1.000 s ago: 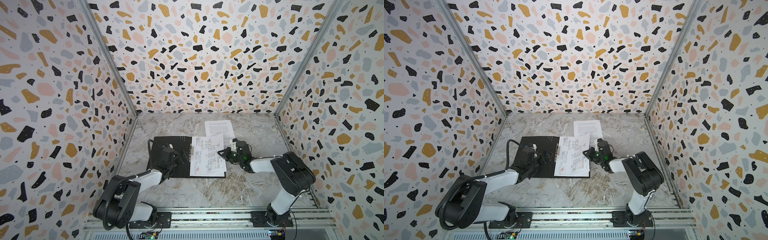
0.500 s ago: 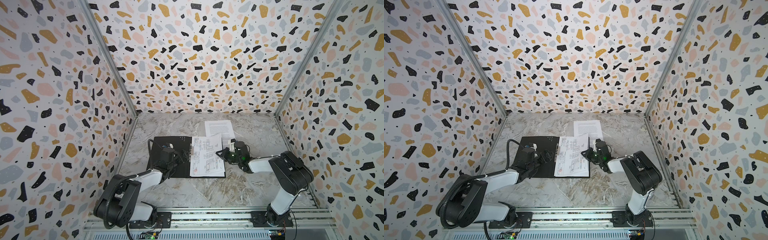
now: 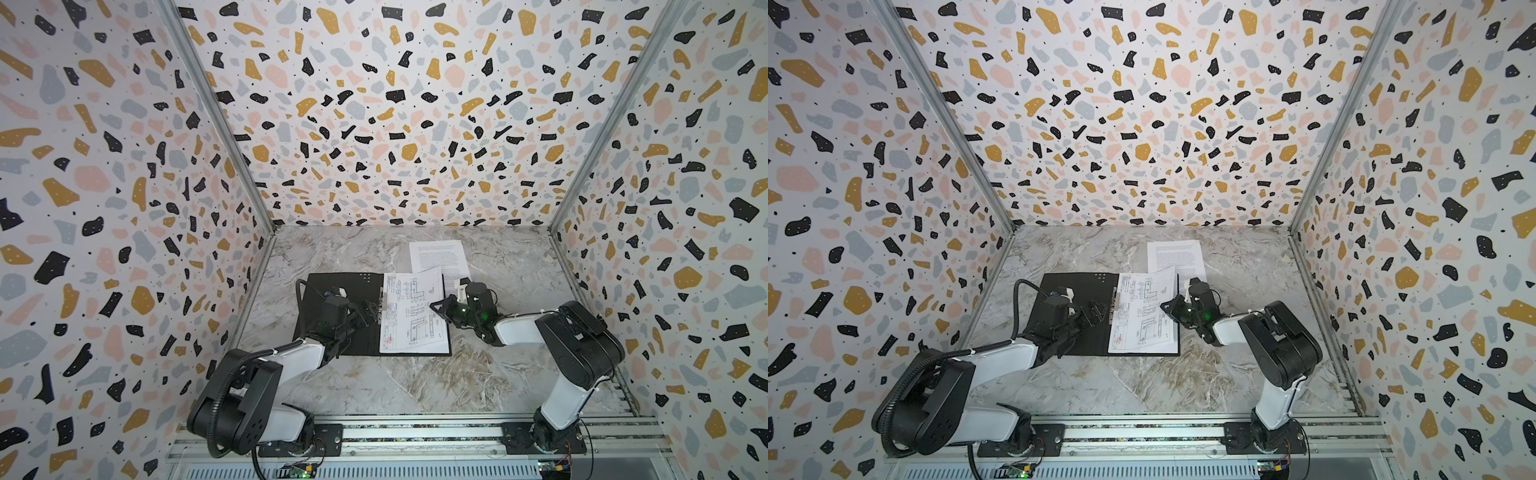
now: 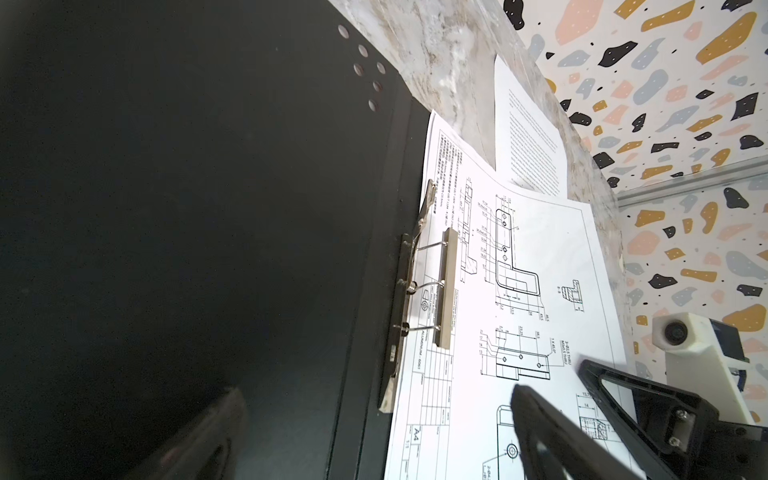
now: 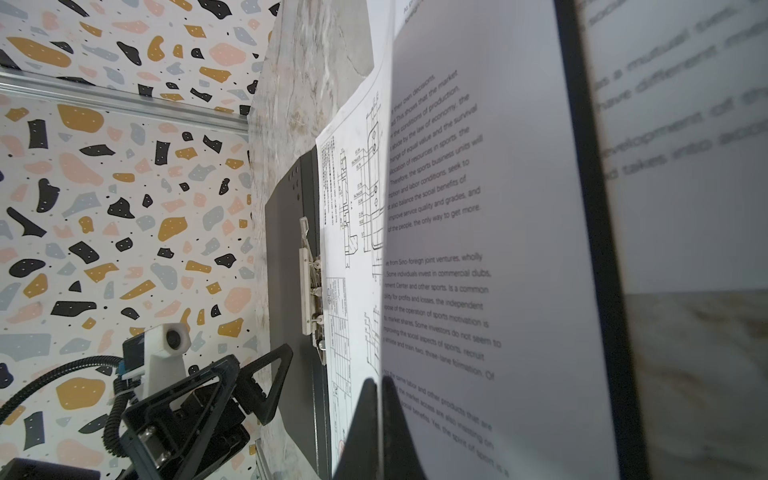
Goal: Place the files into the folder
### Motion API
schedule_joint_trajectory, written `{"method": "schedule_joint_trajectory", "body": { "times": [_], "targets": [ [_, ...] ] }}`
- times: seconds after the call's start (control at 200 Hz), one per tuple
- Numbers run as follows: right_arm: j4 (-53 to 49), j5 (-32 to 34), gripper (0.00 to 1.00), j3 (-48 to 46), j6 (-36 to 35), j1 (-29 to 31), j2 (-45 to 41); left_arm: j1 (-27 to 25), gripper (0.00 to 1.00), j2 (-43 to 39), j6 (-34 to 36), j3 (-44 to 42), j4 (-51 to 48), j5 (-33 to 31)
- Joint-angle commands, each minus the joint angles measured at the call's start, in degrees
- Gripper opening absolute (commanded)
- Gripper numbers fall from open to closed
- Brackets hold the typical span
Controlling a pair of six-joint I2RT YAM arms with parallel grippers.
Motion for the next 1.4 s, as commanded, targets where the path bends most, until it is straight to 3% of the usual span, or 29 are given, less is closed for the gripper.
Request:
{"method": "schedule_joint_trajectory", "body": {
  "times": [0.0, 0.706, 0.866, 1.146, 1.297, 1.397],
  "targets": [
    [0.94, 1.15, 0.00, 1.52, 0.53, 0.33, 0.13, 0.29, 1.00, -0.04, 0.15, -0.56, 2.19, 0.30],
    [0.67, 0.93, 0.01, 1.61, 0.39, 0.70, 0.21, 0.31, 1.00, -0.15, -0.20, -0.52, 2.62, 0.44],
    [-0.01, 1.19, 0.09, 1.79, 0.19, 0.72, -0.22, 0.31, 1.00, -0.42, -0.29, -0.53, 2.63, 0.46],
    [-1.21, 1.27, 0.16, 2.30, -0.41, 0.65, -0.50, 0.31, 1.00, -0.92, -0.47, -0.71, 2.63, 0.43],
    [-2.86, 1.75, 0.36, 2.57, -0.91, 0.61, -1.09, 0.29, 1.00, -1.31, -0.64, -0.85, 2.63, 0.43],
    [-3.69, 2.12, 0.41, 2.53, -1.27, 0.60, -1.68, 0.28, 1.00, -1.61, -1.07, -0.76, 2.85, 0.76]
  ]
}}
